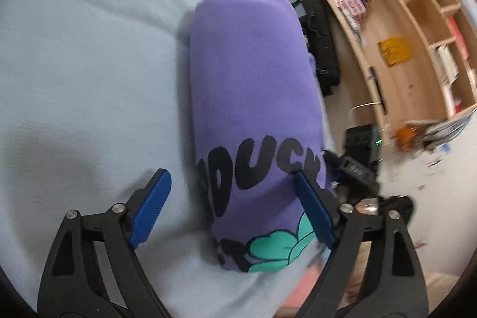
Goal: Fold large clothes
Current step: 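Grasp the folded hoodie end with both grippers and lift it, then carry the folded hoodie with both grippers onto the stack of folded clothes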
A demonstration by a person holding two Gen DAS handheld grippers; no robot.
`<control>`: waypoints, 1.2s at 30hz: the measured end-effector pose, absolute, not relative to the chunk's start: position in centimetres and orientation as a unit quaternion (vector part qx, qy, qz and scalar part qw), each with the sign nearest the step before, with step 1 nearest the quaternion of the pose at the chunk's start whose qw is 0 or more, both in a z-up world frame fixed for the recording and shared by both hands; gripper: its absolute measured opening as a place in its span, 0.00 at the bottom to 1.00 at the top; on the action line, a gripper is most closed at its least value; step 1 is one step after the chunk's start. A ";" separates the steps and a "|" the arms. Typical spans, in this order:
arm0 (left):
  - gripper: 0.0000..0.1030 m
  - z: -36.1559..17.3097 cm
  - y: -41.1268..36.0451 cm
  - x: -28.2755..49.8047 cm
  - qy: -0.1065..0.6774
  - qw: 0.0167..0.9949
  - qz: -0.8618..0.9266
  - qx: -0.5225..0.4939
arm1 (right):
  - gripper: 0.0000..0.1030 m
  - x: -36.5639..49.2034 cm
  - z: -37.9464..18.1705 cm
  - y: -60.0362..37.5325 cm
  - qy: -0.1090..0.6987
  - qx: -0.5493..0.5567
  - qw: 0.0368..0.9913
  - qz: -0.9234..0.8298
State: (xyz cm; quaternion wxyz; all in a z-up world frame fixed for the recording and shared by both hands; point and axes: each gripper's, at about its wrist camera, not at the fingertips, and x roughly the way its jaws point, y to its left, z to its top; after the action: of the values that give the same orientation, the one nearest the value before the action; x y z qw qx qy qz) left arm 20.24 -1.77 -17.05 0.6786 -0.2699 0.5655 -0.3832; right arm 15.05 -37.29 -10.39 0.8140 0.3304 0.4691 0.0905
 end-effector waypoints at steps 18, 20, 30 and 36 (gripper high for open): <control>0.96 -17.7 -9.8 22.3 0.558 0.686 -0.408 -0.226 | 0.38 13.4 -13.1 -38.2 0.450 0.350 0.814 0.112; 0.95 -16.0 -9.8 21.5 0.541 0.704 -0.409 -0.212 | 0.38 13.6 -12.1 -37.1 0.442 0.336 0.825 0.110; 0.93 -5.6 -5.3 21.0 0.457 0.773 -0.403 -0.177 | 0.37 16.7 -6.3 -30.5 0.387 0.299 0.860 0.146; 0.93 2.8 3.5 23.3 0.405 0.817 -0.369 -0.180 | 0.37 23.7 -0.3 -22.9 0.352 0.265 0.874 0.203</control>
State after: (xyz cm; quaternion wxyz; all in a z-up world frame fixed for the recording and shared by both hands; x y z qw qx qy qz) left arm 23.25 3.45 2.77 0.8166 -0.1801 0.4055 -0.3692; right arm 23.69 -22.93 -0.27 0.8742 0.2652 0.3525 0.2031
